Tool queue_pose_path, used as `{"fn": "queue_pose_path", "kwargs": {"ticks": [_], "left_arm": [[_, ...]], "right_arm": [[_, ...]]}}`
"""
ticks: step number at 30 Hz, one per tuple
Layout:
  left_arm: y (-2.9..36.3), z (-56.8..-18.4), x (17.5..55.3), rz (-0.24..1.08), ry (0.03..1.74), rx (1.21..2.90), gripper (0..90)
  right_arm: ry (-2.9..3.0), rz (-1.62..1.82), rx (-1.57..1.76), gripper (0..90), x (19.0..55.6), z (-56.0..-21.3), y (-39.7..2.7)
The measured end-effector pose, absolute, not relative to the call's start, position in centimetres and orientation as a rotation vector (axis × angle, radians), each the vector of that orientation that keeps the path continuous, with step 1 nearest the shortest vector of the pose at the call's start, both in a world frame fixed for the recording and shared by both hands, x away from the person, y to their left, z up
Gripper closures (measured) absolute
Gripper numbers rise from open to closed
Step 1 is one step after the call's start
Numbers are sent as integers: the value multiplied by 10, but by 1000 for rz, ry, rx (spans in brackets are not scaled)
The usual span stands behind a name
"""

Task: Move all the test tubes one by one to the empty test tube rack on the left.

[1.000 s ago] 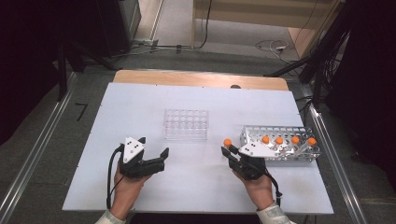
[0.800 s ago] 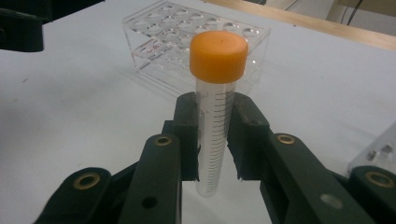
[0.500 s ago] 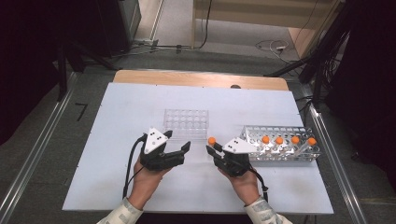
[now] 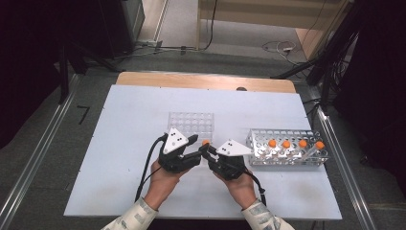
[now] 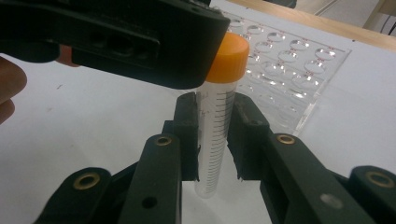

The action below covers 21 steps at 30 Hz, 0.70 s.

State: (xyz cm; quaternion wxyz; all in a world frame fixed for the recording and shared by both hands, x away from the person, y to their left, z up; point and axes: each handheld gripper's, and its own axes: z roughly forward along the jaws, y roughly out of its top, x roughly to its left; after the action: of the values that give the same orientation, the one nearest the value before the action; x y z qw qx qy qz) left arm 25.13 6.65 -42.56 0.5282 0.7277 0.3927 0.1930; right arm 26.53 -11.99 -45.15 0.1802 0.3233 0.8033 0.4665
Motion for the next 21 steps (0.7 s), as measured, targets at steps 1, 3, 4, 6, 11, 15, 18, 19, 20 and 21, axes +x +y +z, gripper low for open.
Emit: {"fn": "queue_pose_path", "kwargs": {"ticks": [1,3,4,6,11,15,18,19,20,21], "left_arm": [[66,-426,251,458,933,1744,560],[66,-426,251,457,932,1745,560],[66,-426,251,455,930,1745,560],[65,-426,251,452,927,1746,560],[62,-428,252,451,929,1752,580],[60,-429,253,455,929,1750,652],[59,-430,253,456,929,1757,683],[59,-430,253,460,930,1759,687],[59,-430,253,459,932,1757,687],[59,-430,253,460,931,1757,689]], "right_arm": [[2271,1307,910,720,266,-452,-119],[2273,1307,917,720,266,-453,-118],[2273,1307,917,720,266,-453,-118],[2275,1315,916,720,267,-453,-117],[2272,1328,904,720,265,-452,-115],[2273,1337,899,720,264,-450,-114],[2271,1345,904,720,265,-450,-114],[2272,1346,905,720,265,-449,-115],[2272,1346,905,720,265,-449,-115],[2271,1344,903,720,265,-449,-115]]}}
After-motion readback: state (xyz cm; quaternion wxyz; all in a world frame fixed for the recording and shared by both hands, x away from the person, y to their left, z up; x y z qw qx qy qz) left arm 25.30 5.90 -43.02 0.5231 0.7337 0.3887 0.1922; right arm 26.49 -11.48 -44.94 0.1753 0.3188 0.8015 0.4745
